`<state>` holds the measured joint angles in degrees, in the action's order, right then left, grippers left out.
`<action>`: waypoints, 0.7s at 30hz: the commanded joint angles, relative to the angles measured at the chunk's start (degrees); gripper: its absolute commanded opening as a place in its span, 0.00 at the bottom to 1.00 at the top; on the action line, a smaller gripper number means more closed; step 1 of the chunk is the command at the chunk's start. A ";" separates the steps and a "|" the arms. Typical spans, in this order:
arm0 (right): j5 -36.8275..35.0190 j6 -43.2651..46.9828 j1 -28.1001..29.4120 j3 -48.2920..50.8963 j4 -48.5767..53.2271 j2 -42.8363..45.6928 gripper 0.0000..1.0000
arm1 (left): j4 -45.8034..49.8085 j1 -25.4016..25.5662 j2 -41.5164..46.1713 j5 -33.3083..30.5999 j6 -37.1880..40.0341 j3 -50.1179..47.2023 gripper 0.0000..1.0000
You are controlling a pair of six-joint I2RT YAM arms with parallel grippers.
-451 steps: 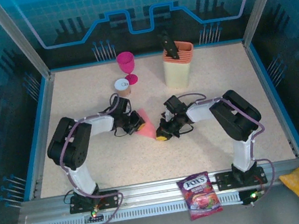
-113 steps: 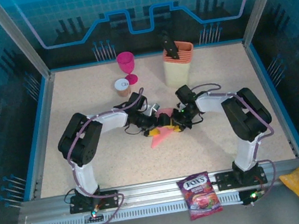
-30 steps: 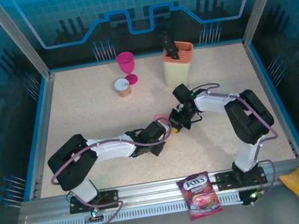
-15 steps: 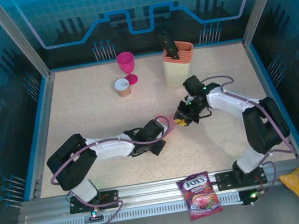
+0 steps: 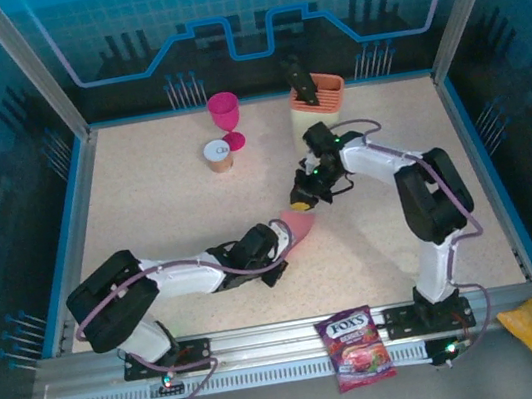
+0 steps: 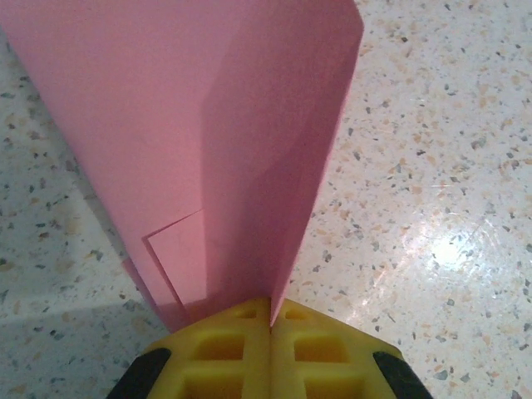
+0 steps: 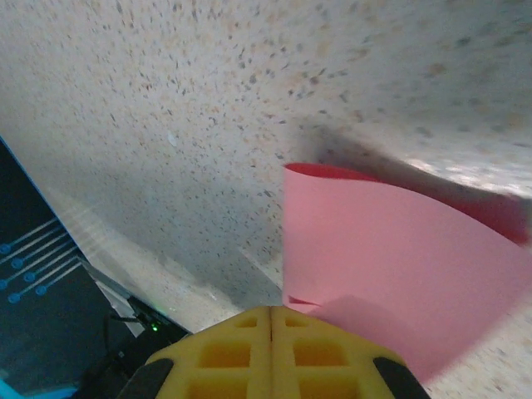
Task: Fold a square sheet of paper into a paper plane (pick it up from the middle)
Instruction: Fold the wing for the fifth time at the center of the table.
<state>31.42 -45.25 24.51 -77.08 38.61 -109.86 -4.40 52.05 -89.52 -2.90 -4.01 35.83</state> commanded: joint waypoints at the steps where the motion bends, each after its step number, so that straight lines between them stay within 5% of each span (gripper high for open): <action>1: 3.02 2.79 2.00 -3.55 2.47 -3.92 0.00 | -2.68 -0.39 0.71 3.19 2.99 -2.19 0.00; 21: -1.37 2.83 -0.25 1.64 0.85 -10.44 0.00 | -6.98 -3.22 1.80 10.73 -3.15 -4.79 0.00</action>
<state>31.79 -43.00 24.99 -76.47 38.96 -118.78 -12.16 49.52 -89.12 4.43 -4.56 31.99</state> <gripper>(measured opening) 0.048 0.065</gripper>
